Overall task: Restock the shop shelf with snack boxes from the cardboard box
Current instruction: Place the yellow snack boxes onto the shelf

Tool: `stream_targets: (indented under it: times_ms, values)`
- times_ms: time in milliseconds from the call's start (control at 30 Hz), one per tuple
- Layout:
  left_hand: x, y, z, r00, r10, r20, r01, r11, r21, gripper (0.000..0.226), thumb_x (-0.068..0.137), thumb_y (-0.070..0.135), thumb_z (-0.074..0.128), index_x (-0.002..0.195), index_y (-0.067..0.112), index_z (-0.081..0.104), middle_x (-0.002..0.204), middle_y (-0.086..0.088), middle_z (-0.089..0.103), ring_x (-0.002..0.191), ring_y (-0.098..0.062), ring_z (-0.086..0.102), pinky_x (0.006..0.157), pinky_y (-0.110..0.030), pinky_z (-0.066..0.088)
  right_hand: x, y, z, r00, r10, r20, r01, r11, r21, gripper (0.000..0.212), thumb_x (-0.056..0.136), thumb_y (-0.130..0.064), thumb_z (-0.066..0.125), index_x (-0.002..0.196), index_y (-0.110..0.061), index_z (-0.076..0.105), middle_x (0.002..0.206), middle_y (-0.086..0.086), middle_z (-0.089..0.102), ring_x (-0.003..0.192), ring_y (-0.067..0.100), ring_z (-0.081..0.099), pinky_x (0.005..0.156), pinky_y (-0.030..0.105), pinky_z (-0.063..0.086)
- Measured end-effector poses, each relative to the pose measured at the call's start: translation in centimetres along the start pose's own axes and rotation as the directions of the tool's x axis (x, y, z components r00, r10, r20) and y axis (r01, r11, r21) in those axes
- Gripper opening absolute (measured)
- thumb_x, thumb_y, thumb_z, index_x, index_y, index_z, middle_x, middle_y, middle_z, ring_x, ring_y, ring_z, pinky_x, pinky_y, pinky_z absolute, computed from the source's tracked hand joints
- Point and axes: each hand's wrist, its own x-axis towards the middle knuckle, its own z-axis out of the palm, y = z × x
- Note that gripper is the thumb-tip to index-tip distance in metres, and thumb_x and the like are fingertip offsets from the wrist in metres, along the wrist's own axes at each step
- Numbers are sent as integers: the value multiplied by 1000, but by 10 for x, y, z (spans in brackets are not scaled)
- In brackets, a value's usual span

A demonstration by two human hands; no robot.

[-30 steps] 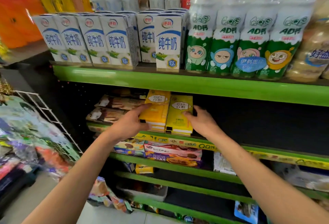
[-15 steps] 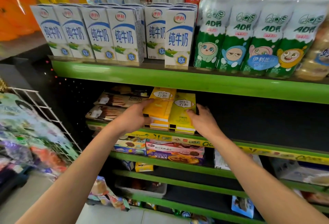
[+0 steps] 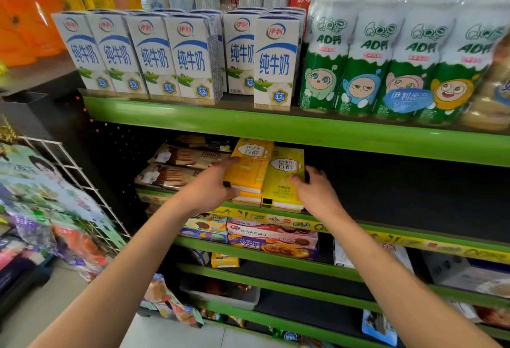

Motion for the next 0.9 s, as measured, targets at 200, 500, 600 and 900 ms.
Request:
stream_targets:
  times_ms: [200,500,600,900]
  values:
    - [-7,6,7,997,-6,-72,11,998,67,76,92,18,67,155,31,26,159,3,32,126,-20,50,92,-26,43,2,-1,-1,1000,-4,1,4,1000,0,61,99,-49,45,151,-19,32,161,11,24,149,28,21,115,43,27]
    - [-17,6,15,990,-46,-132,62,991,121,72,96,27,62,155,35,21,161,3,24,132,-33,48,91,-47,54,2,2,2,1000,-8,-21,8,1000,0,60,100,-49,43,150,-18,33,160,12,26,148,30,23,114,44,27]
    - [-19,7,13,990,-53,-127,66,993,97,72,95,25,62,154,38,22,160,2,28,120,-33,57,86,-43,55,0,2,1,1000,-12,-16,13,999,44,61,99,-49,46,151,-20,31,160,9,25,146,29,27,113,41,29]
    - [-69,20,24,901,-90,-425,99,995,-1,43,90,24,68,131,26,56,116,10,48,102,-6,52,85,-22,50,-47,6,-15,856,-488,-169,509,853,111,25,94,-21,57,118,-21,56,112,-10,44,74,-1,53,67,16,38]
